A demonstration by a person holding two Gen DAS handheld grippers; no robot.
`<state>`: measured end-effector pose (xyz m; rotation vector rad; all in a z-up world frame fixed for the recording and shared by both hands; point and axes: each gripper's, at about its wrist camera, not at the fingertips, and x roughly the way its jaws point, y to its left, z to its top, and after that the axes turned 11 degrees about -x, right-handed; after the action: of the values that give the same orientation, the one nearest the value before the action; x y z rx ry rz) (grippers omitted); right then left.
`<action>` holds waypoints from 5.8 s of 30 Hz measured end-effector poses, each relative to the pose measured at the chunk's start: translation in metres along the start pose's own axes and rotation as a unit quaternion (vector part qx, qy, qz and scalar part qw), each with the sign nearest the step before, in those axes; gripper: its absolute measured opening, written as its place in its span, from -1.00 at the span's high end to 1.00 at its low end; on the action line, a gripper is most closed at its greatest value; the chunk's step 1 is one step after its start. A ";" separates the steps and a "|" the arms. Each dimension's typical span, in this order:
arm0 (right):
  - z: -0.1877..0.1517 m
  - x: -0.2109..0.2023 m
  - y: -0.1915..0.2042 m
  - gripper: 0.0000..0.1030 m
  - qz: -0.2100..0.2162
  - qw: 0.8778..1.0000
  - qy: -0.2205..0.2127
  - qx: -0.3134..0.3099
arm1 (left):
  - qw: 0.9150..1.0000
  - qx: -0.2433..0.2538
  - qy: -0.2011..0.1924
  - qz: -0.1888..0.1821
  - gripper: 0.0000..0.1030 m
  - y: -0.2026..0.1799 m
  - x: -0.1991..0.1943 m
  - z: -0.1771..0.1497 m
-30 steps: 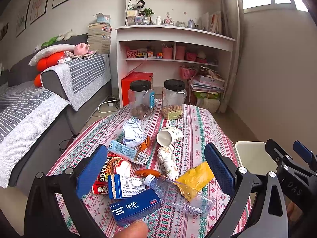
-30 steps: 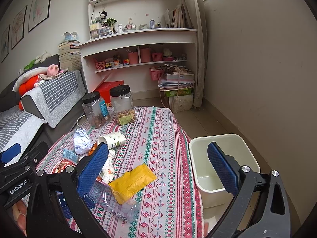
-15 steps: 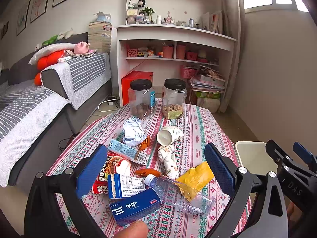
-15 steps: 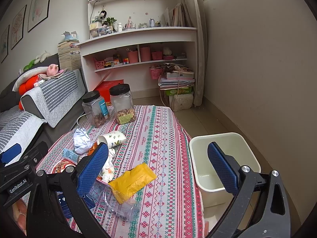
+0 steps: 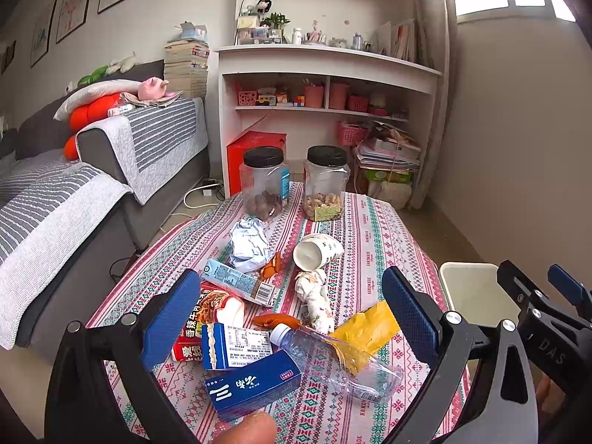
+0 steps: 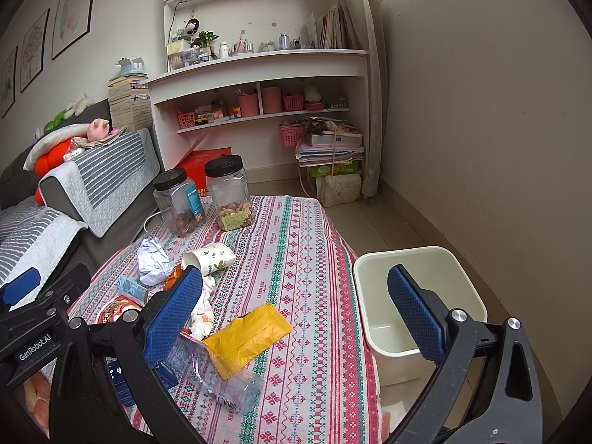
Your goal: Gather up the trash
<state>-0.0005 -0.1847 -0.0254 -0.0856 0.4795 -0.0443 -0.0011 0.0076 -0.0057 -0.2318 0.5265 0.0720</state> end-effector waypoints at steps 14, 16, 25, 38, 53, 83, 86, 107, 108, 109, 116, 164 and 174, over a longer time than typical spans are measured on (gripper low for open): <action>-0.004 0.000 0.002 -0.87 0.000 1.000 0.001 0.000 | 1.000 -0.001 0.001 0.001 -0.85 0.002 0.004 -0.005; -0.002 0.001 0.001 -0.87 0.001 1.000 0.001 0.001 | 1.000 -0.001 0.002 0.001 -0.85 0.003 0.005 -0.007; -0.001 0.015 0.005 -0.87 0.029 0.998 0.047 0.013 | 0.999 -0.014 0.029 0.001 -0.85 0.012 0.020 0.002; 0.046 0.091 0.014 -0.87 0.131 0.969 0.210 0.016 | 0.980 -0.133 0.149 0.003 -0.87 0.092 0.086 0.079; -0.005 0.154 0.037 -0.86 0.217 0.917 0.334 -0.025 | 0.922 -0.092 0.361 0.103 -0.87 0.140 0.201 0.016; -0.055 0.149 0.117 -0.84 0.268 0.863 0.353 -0.240 | 0.939 -0.097 0.331 0.018 -0.82 0.152 0.159 0.033; -0.056 0.156 0.127 -0.78 0.261 0.861 0.357 -0.251 | 0.945 -0.100 0.312 0.008 -0.82 0.151 0.147 0.041; -0.022 0.158 0.115 -0.03 0.256 0.887 0.321 -0.212 | 0.957 -0.103 0.269 -0.027 -0.82 0.138 0.128 0.050; -0.020 0.153 0.116 -0.03 0.257 0.889 0.317 -0.207 | 0.957 -0.102 0.269 -0.029 -0.82 0.135 0.129 0.050; -0.017 0.152 0.115 -0.03 0.257 0.891 0.313 -0.203 | 0.957 -0.102 0.269 -0.030 -0.82 0.132 0.130 0.050; -0.002 0.142 0.099 -0.03 0.239 0.914 0.277 -0.175 | 0.957 -0.096 0.269 -0.042 -0.82 0.110 0.137 0.050; 0.021 0.068 -0.258 -0.62 -0.172 0.956 0.108 0.211 | 0.924 0.059 0.307 -0.218 -0.85 -0.248 0.186 -0.051; 0.029 0.064 -0.249 -0.80 -0.163 0.962 0.095 0.196 | 0.921 0.013 0.317 -0.224 -0.86 -0.231 0.194 -0.036</action>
<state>0.0638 -0.4347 -0.0062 0.2320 0.6374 -0.4723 0.1782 -0.2237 -0.0873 -0.3474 1.1072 -0.4739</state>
